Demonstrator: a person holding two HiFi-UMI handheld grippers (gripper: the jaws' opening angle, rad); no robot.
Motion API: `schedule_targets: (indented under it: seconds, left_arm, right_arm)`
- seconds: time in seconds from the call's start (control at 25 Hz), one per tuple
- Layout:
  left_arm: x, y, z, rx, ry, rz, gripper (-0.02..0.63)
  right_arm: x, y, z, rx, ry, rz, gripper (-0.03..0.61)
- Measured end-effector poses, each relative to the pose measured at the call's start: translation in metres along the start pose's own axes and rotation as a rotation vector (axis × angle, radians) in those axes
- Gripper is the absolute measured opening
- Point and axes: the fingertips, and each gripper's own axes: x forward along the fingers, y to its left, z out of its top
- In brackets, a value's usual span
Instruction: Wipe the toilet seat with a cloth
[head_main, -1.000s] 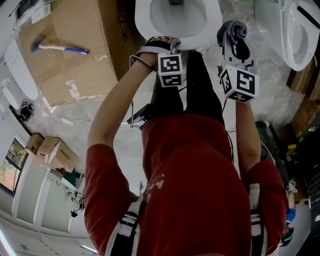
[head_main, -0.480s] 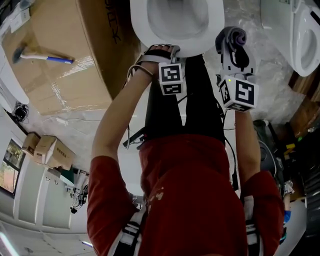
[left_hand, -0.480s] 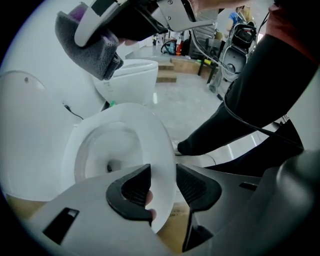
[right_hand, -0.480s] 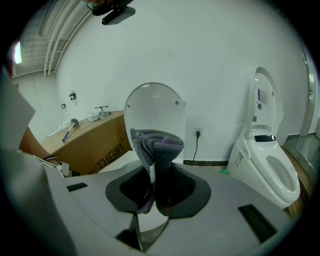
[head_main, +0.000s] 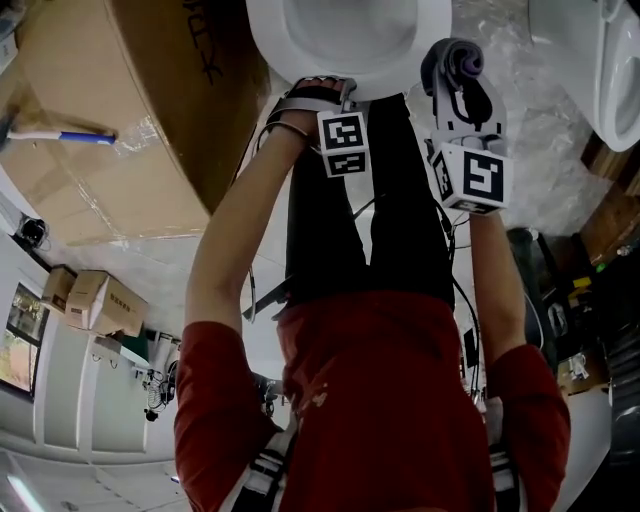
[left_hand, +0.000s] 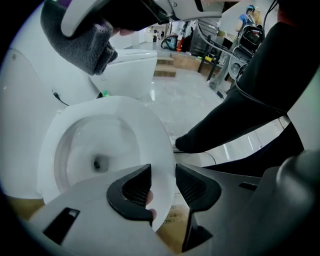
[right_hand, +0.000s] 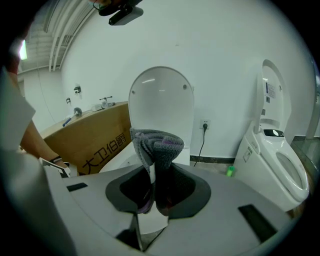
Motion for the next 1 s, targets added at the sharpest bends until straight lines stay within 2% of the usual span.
schedule_targets:
  seconds: [0.28, 0.6, 0.8, 0.92, 1.0]
  left_arm:
    - [0.030, 0.003, -0.004, -0.059, 0.016, -0.033, 0.150]
    - [0.030, 0.007, -0.004, -0.114, -0.043, -0.022, 0.150]
    - [0.017, 0.025, -0.004, -0.263, -0.146, 0.042, 0.120]
    - [0.003, 0.054, -0.011, -0.391, -0.234, 0.147, 0.089]
    - [-0.013, 0.081, -0.019, -0.506, -0.317, 0.256, 0.061]
  right_arm:
    - [0.016, 0.006, -0.011, -0.019, -0.018, 0.021, 0.094]
    - [0.033, 0.007, -0.021, -0.005, 0.007, 0.027, 0.094]
    - [0.056, -0.002, -0.010, 0.013, 0.016, 0.022, 0.094]
    - [0.078, -0.008, 0.001, -0.007, 0.010, 0.015, 0.094]
    - [0.093, -0.012, 0.006, -0.026, 0.010, 0.004, 0.094]
